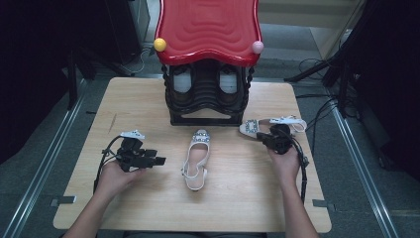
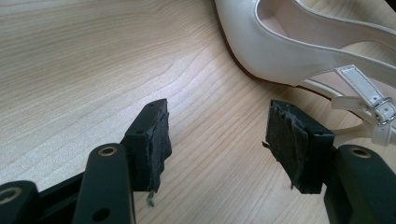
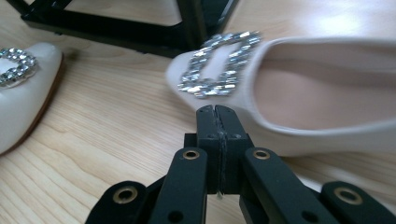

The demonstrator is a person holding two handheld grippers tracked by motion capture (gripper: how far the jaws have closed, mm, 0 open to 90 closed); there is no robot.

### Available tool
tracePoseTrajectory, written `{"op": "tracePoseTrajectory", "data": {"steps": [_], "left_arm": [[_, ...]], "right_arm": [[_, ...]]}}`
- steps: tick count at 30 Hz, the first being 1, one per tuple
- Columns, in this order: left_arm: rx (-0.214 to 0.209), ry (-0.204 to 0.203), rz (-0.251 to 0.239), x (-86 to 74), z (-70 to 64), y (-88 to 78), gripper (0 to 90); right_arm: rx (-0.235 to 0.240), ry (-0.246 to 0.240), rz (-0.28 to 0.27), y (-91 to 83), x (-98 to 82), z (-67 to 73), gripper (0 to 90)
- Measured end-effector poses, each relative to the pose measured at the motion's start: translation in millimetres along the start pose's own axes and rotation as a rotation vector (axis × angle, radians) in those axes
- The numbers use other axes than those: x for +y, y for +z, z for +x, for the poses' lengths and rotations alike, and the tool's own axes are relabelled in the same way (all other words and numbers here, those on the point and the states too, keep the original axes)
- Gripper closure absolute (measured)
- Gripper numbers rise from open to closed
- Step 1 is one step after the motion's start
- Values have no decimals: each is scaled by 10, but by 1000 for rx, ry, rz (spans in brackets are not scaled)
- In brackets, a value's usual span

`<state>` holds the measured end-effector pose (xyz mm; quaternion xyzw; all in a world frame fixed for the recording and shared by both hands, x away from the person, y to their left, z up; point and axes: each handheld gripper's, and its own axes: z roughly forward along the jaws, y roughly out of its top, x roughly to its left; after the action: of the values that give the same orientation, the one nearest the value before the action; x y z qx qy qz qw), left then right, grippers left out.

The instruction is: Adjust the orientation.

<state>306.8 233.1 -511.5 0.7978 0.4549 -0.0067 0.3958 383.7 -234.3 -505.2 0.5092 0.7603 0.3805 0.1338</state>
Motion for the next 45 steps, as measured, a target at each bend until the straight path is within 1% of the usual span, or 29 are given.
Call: {"op": "tracePoseTrajectory", "data": {"steps": [2,4,7,10,12,13,17,20,21,23,25,26,28,30,32,34,38,40,42,45], "left_arm": [[-1,1,-1,2,-4,0,398],[-1,0,3,2,-4,5,397],[0,6,12,-1,-9,17,398],[0,6,11,-2,-12,28,398],[-1,7,14,-1,-17,32,398],[-4,5,14,-1,-22,35,398],[-4,10,16,-2,-32,40,397],[-6,15,19,-2,-33,46,397],[-9,14,20,-4,-34,48,397],[-9,9,19,-4,-30,50,397],[-6,10,17,-4,-24,50,397],[-9,8,19,-5,-23,51,396],[-10,7,23,-5,-20,54,396],[-14,7,25,-6,-19,57,396],[-13,7,25,-6,-21,56,395],[-14,7,26,-5,-18,57,395],[-13,8,27,-6,-15,53,394],[-12,7,26,-6,-19,50,394],[-10,9,25,-7,-21,49,394],[-10,9,25,-7,-21,52,394]], "right_arm": [[-19,6,-14,-115,30,-83,900],[-32,26,-32,-226,53,-185,900],[-49,47,-47,-366,77,-343,900],[-77,56,-51,-479,102,-480,900],[-92,64,-53,-548,143,-546,900],[-92,64,-62,-584,167,-577,900],[-129,61,-83,-712,281,-675,900],[-155,78,-84,-741,317,-786,900],[-160,86,-74,-718,310,-829,900],[-154,100,-47,-641,279,-897,900],[-161,101,-20,-553,247,-917,900],[-157,101,-15,-511,236,-923,900],[-149,97,-19,-451,225,-921,900],[-140,105,-26,-425,222,-913,900],[-123,107,-26,-413,213,-898,900],[-110,99,-21,-409,201,-869,900],[-100,85,-27,-396,174,-766,900],[-106,72,-37,-391,163,-717,900],[-105,79,-46,-391,144,-684,900],[-90,86,-48,-406,118,-668,900]]}}
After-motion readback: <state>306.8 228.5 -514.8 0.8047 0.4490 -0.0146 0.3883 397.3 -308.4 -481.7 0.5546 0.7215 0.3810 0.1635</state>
